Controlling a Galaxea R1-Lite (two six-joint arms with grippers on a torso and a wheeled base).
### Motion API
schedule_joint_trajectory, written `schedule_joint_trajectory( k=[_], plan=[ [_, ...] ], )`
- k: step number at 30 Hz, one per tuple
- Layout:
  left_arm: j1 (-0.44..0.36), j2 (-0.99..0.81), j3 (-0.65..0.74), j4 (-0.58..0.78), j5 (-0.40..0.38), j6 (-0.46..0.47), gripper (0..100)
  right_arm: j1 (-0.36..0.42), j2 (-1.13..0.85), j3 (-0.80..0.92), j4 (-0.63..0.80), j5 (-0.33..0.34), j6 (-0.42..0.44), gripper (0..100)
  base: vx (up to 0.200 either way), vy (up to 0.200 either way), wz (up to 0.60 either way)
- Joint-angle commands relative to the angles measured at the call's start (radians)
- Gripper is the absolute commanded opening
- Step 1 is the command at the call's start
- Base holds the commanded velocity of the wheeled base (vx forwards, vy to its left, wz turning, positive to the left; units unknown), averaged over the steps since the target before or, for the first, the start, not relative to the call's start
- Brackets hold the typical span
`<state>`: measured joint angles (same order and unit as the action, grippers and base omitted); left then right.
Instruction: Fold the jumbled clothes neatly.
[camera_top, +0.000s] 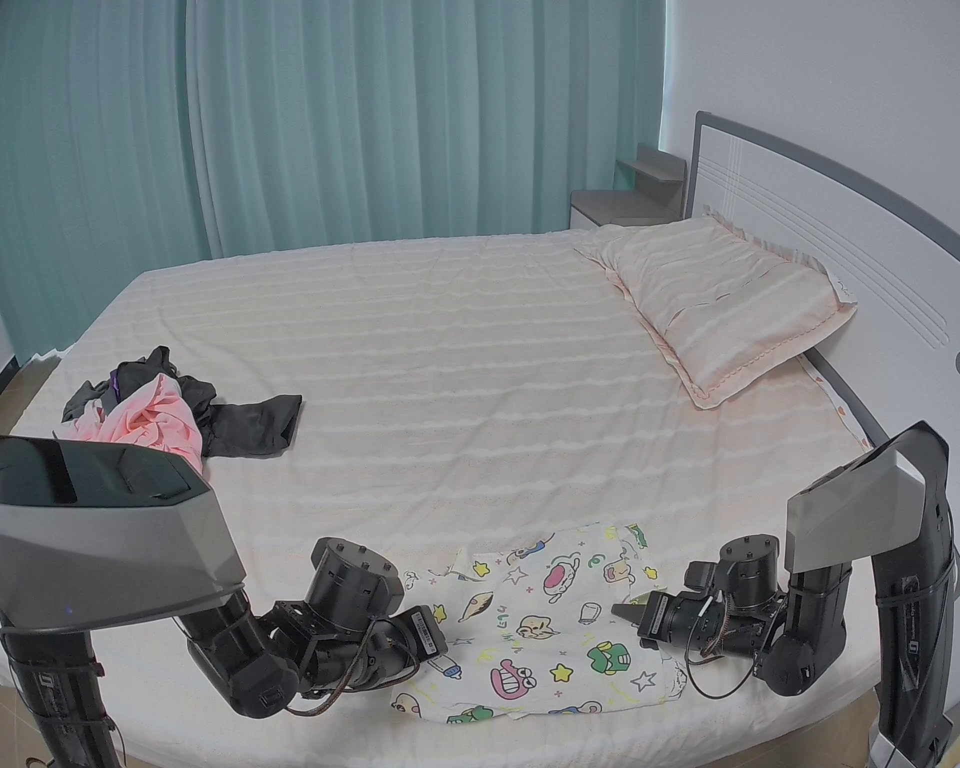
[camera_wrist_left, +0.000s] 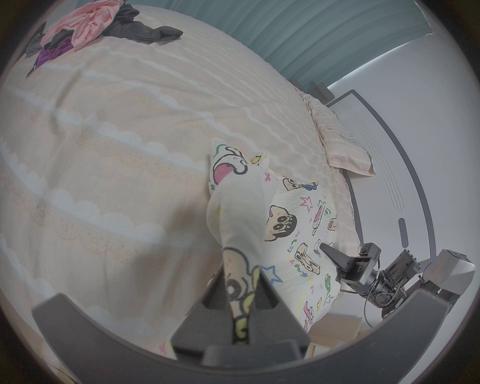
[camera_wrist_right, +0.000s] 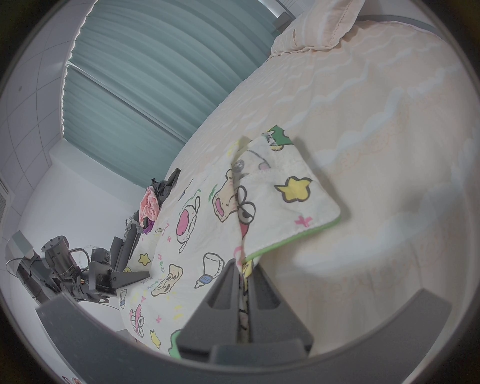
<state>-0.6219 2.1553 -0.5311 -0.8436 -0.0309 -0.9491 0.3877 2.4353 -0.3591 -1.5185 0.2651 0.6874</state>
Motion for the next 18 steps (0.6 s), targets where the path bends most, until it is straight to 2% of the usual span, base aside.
schedule_joint_trajectory(
  k=[1, 18],
  plan=[
    [0.002, -0.008, 0.017, -0.009, 0.002, 0.0, 0, 0.0, -0.002, -0.001, 0.0, -0.018, 0.0, 0, 0.0, 0.2, 0.0],
    [-0.005, -0.054, 0.077, -0.046, 0.005, 0.0, 0, 0.005, -0.004, 0.017, -0.042, -0.021, -0.002, 0, 0.0, 0.2, 0.0]
  ],
)
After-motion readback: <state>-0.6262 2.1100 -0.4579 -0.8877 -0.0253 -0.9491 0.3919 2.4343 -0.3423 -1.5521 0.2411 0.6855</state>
